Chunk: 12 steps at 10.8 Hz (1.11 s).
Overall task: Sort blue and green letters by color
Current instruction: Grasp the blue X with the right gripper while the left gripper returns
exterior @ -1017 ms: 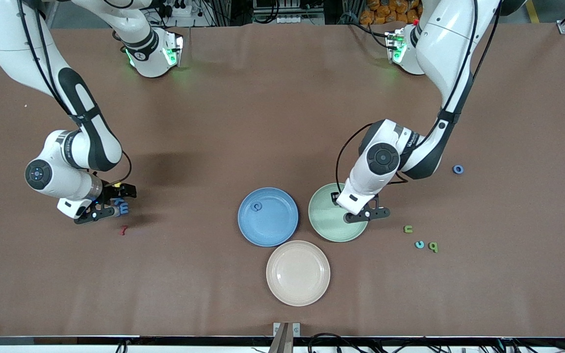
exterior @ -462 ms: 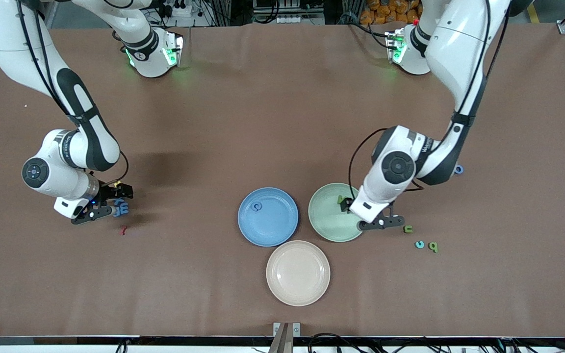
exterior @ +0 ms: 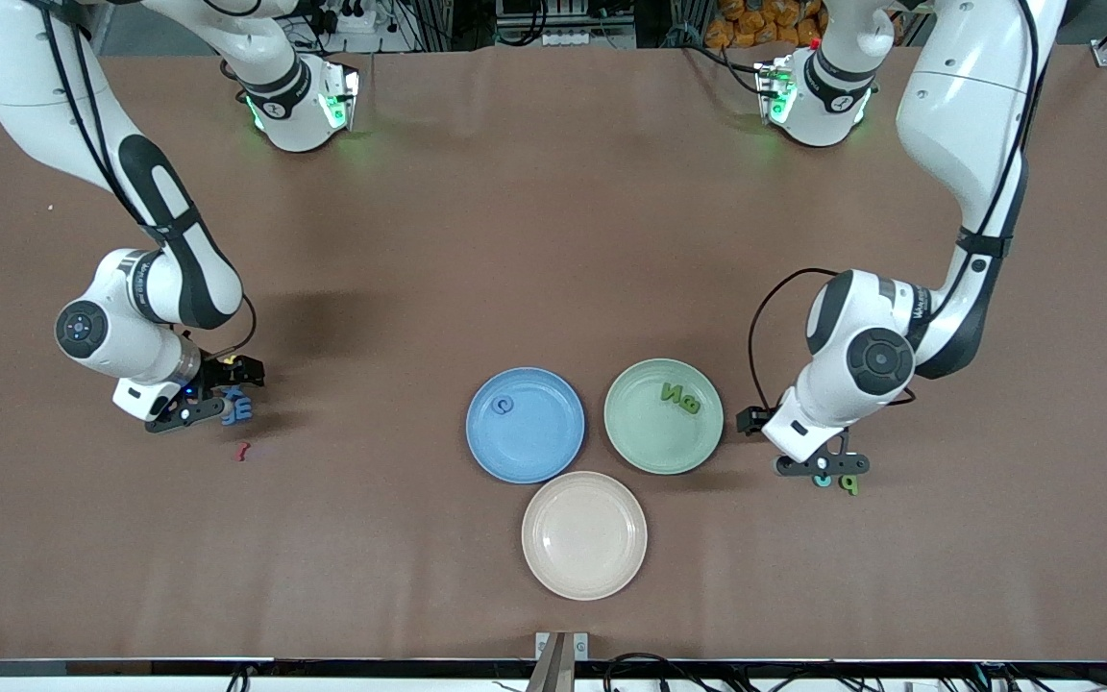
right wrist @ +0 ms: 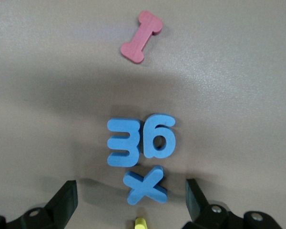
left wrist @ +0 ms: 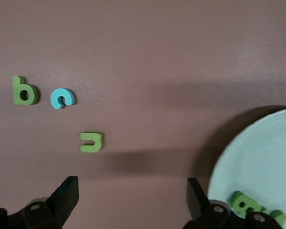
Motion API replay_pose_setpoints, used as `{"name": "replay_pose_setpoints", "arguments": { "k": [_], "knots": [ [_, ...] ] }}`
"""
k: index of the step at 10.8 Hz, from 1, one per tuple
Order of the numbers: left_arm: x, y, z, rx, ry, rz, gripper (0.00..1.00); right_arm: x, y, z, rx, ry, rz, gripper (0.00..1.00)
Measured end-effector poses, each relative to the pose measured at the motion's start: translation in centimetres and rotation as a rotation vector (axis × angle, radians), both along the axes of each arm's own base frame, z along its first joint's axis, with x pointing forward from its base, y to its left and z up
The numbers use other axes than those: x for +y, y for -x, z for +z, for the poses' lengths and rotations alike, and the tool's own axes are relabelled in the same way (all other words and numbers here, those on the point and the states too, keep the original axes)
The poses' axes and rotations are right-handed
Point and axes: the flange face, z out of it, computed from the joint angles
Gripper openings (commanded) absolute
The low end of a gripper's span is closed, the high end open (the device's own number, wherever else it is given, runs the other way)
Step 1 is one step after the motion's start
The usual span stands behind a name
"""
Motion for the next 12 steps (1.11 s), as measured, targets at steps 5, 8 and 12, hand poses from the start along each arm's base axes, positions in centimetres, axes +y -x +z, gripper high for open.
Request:
{"name": "replay_pose_setpoints", "arguments": {
  "k": [5, 8, 12],
  "knots": [
    [4.4, -0.6, -2.6, 0.030, -0.008, -0.144, 1.00, -0.4, -0.1, 0.6, -0.014, 0.004, -0.001, 0.00],
    [5.8, -1.0, -4.1, 0.017, -0.001, -0.149, 1.00, -0.3, 0.0, 0.8, -0.011, 0.003, 0.005, 0.00],
    [5.6, -1.1, -5.8, 0.002, 0.009, -0.149, 1.00, 0.5, -0.6, 1.3, -0.027, 0.001, -0.009, 0.00]
  ]
}}
